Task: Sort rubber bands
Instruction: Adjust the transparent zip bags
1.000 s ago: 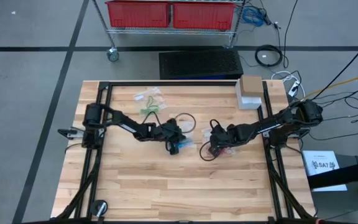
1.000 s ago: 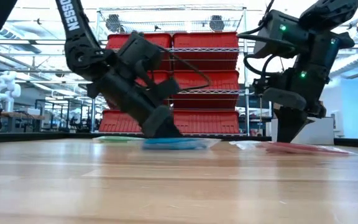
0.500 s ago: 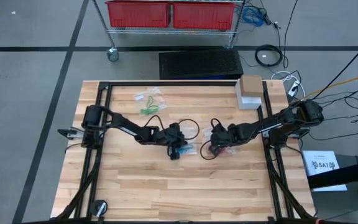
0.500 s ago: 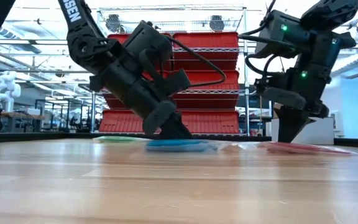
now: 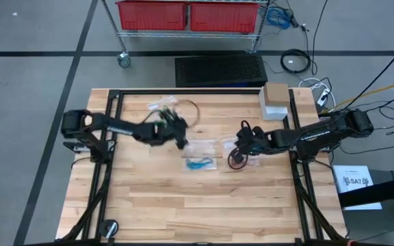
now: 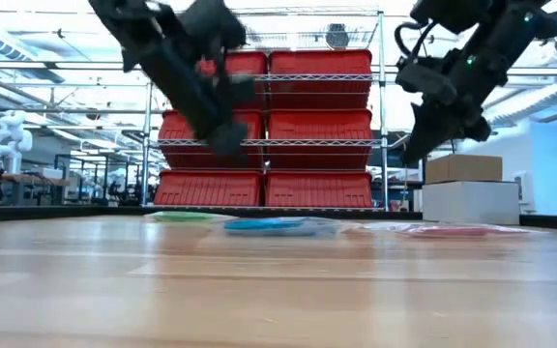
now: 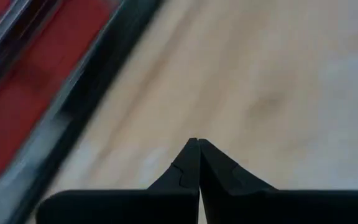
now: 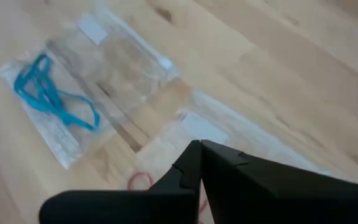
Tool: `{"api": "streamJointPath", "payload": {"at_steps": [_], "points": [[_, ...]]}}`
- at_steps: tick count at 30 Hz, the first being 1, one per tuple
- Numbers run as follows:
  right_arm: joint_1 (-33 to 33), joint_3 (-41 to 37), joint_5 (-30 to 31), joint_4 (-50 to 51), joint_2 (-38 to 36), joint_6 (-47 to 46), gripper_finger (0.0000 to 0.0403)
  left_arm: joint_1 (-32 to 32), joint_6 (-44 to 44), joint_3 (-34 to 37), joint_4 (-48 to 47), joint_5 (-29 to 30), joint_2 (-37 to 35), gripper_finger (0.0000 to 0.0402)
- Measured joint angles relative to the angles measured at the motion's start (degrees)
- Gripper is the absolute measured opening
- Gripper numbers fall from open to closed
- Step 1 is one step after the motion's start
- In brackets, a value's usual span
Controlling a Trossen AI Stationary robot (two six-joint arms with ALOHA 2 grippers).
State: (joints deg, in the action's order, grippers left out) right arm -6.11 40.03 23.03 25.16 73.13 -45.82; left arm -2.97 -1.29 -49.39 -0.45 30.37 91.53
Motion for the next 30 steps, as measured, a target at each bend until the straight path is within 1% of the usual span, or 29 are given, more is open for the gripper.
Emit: {"api": "streamJointPath", "payload": {"at_steps": [2,3,5,8,11,14,16,18,22,27,30], "points": [[-0.11,0.0,1.05,-0.02,-1.14,0.25,0.0,-3.95,2.97,0.07,-7.31,6.09,-0.42,0.0002],[-0.13,0.0,1.18,-0.05,-1.55,0.41,0.0,-6.15,4.01,0.11,-10.48,7.19,-0.44,0.0002],[-0.13,0.02,1.67,-0.1,-1.75,0.87,0.0,-10.8,5.59,0.4,-13.53,7.43,0.17,0.0002],[-0.35,0.03,2.53,0.03,-1.73,1.1,0.0,-17.06,6.82,2.1,-14.27,6.91,1.2,0.0002],[-0.38,0.04,2.58,-0.09,-1.73,1.42,0.0,-21.96,6.98,4.27,-12.85,3.69,1.19,0.0002],[-0.37,0.07,2.58,-0.07,-1.73,1.98,0.0,-25.78,4.32,6.58,-12.98,-4.75,1.2,0.0002],[-0.37,0.07,2.56,-0.06,-1.73,2.17,0.0,-27.02,2.8,8.08,-12.94,-10.23,1.17,0.0002],[-0.37,0.07,2.54,-0.06,-1.73,2.25,0.0,-27.0,2.12,8.83,-13.91,-13.06,0.88,0.0002],[-0.37,0.09,2.54,-0.04,-1.73,3.01,0.0,-23.38,-0.3,9.11,-21.67,-13.36,0.72,0.0002],[-0.37,0.09,2.47,0.01,-1.73,3.09,0.0,-15.93,-0.27,9.14,-29.92,-13.04,-0.49,0.0002],[-0.37,0.09,2.24,0.03,-1.73,3.46,0.0,-10.16,2.81,9.26,-34.29,-13.05,-1.39,0.0002]]}}
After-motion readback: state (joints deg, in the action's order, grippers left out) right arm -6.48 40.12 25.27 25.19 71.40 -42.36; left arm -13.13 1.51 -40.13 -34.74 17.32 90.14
